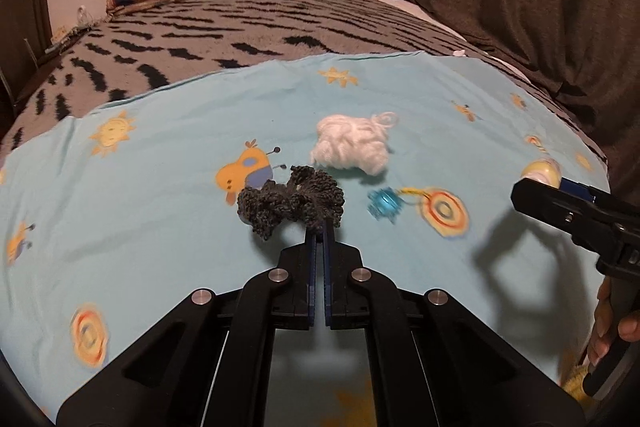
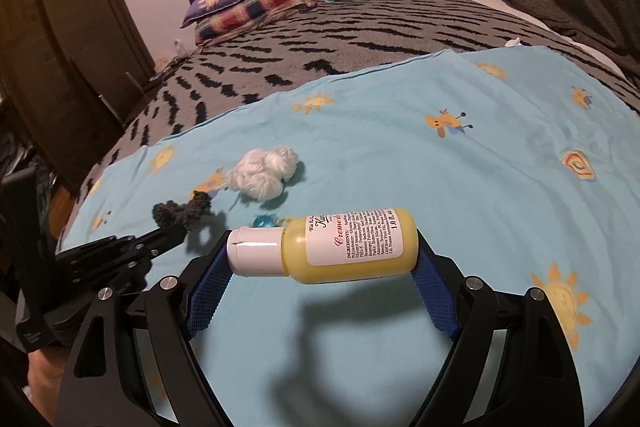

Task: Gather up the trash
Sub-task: 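Carry bottle and hair tie down into the floor bin and open both tools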

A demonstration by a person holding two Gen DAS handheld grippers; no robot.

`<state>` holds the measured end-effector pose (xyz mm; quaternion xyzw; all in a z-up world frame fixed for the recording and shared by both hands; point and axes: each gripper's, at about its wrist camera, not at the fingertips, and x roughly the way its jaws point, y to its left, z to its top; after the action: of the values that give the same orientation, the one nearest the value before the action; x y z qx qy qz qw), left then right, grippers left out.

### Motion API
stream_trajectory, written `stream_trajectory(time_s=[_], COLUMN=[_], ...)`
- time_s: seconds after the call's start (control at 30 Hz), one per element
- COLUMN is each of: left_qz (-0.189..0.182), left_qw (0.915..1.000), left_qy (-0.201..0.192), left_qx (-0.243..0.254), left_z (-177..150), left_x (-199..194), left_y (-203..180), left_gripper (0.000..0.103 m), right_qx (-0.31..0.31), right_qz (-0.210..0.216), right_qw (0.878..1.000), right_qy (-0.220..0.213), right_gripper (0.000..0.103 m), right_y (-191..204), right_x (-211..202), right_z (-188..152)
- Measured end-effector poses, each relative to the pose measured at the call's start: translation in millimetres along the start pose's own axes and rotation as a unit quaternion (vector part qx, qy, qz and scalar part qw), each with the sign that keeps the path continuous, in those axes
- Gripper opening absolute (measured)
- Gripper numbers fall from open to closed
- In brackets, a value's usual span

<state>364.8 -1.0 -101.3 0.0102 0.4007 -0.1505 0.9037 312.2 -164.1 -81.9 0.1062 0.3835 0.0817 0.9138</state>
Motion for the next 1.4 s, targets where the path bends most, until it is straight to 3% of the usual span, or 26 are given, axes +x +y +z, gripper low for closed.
stream_trajectory(time_s=[0.4, 0.7, 0.97, 1.4], left_qz=[-0.012, -0.028, -0.042, -0.068], left_qw=[0.9996, 0.9992, 0.9991, 0.9928], left_qy=[-0.026, -0.026, 0.003, 0.098], left_qx=[0.003, 0.009, 0.003, 0.001], left_z=[-77, -153, -220, -311], left_x=[-117, -172, -181, -140], left_y=[-50, -83, -102, -128], left_gripper=[0.001, 0.001, 0.002, 0.002], right_qx=[-0.022, -0.045, -0.044, -0.035], right_qz=[-0.005, -0.015, -0.022, -0.039], right_qw=[1.0, 0.999, 0.999, 0.995], right_qy=[-0.008, -0.007, 0.021, 0.089], right_gripper=[0.084, 0.084, 0.084, 0.084], right_y=[9, 7, -1, -14], right_x=[-92, -143, -158, -137], right_z=[-66, -130, -199, -286])
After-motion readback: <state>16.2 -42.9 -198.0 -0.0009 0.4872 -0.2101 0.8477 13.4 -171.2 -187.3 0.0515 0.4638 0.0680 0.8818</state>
